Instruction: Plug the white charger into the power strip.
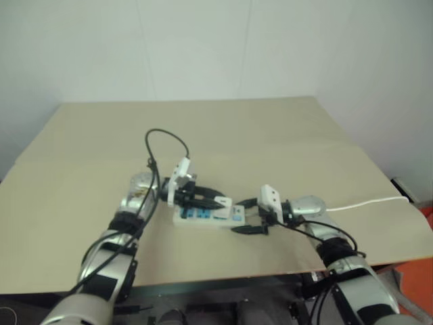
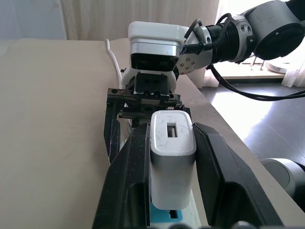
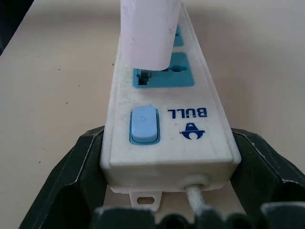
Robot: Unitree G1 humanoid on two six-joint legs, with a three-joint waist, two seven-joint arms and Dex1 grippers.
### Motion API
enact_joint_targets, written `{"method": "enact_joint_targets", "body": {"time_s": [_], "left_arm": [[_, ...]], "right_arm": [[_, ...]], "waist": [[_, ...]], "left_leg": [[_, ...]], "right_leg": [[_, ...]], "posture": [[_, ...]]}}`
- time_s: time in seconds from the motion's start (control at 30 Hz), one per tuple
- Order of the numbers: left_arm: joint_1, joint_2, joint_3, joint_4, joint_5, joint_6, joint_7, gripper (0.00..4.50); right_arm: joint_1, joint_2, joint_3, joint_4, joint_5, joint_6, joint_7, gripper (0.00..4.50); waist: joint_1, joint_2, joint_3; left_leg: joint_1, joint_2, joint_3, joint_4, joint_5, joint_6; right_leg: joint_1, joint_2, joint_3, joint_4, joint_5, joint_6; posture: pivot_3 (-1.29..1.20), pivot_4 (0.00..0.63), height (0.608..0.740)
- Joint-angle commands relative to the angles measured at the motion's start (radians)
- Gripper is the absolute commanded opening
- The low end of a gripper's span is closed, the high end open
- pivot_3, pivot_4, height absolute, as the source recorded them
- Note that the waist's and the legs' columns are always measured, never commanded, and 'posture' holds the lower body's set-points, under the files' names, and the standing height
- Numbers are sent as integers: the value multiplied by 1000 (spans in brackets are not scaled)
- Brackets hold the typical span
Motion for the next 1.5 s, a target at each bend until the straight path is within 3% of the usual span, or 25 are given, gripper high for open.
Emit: {"method": "enact_joint_targets", "body": {"time_s": [0.03,0.4,1.13,1.5], "left_arm": [[-10,17,-16,15,8,-5,-2,987],[-1,64,-70,-11,-43,12,-2,987],[56,34,-91,31,93,-130,24,987],[92,46,-86,-10,86,-62,44,987]], "right_arm": [[10,7,21,16,-33,3,-8,3418],[17,5,21,9,-32,5,-9,3418],[37,2,23,-16,-37,4,-24,3418],[38,2,28,-13,-47,-9,-33,3418]], "waist": [[0,0,0],[-2,0,0],[-1,0,-2],[0,-1,-5]], "left_leg": [[0,0,0,0,0,0],[0,0,0,-1,0,0],[0,0,0,-1,0,0],[10,0,-1,-6,0,0]], "right_leg": [[0,0,0,0,0,0],[0,0,0,-1,0,0],[0,1,0,-2,0,-1],[10,0,0,-7,-1,-2]], "posture": [[0,150,740],[0,150,740],[0,150,740],[0,150,740]]}}
